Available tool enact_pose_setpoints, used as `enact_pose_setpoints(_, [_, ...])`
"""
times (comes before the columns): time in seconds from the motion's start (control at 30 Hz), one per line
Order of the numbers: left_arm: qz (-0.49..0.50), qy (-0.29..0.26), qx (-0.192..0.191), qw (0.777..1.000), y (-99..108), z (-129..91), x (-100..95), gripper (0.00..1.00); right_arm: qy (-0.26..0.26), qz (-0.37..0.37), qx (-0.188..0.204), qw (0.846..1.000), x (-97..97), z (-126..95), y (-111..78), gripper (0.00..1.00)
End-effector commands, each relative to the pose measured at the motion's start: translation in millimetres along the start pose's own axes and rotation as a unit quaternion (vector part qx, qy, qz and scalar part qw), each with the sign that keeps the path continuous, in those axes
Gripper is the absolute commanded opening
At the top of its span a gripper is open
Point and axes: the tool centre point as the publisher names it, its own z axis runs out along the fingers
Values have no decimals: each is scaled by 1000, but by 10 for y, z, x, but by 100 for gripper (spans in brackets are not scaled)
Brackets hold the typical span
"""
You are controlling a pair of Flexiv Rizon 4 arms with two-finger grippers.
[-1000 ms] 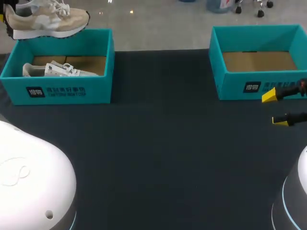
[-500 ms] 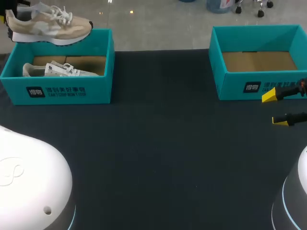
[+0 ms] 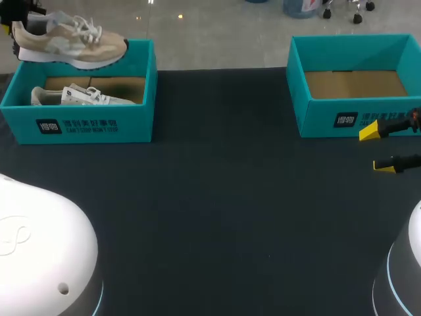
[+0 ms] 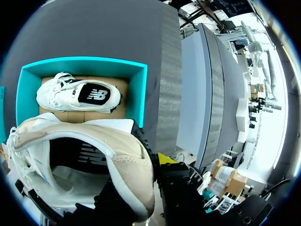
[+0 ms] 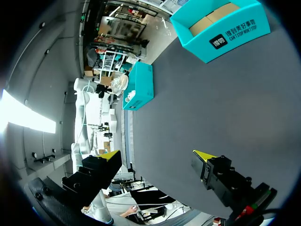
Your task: Take the shoe out of the shoebox, open the shoe tongue, remove and reinsert the insole, then place the shoe into the shoebox
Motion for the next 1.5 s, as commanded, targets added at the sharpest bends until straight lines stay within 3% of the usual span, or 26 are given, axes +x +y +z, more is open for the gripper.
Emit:
enact_pose_setpoints(0.03, [0, 0, 0, 1000, 2, -24, 14, 0, -1, 1, 0, 1000, 2, 4, -3, 100])
enact_pose_setpoints(0.4, [48, -49, 3, 998, 57, 152, -121, 0, -1, 1, 0, 1000, 2, 4, -3, 100])
enact_pose_setpoints(1.1, [46, -53, 5, 997, 308, 772, -516, 0, -1, 1, 0, 1000, 2, 4, -3, 100])
enact_pose_setpoints(1.5, [46, -51, 0, 998, 313, 1155, -716, 0, -1, 1, 0, 1000, 2, 4, -3, 100])
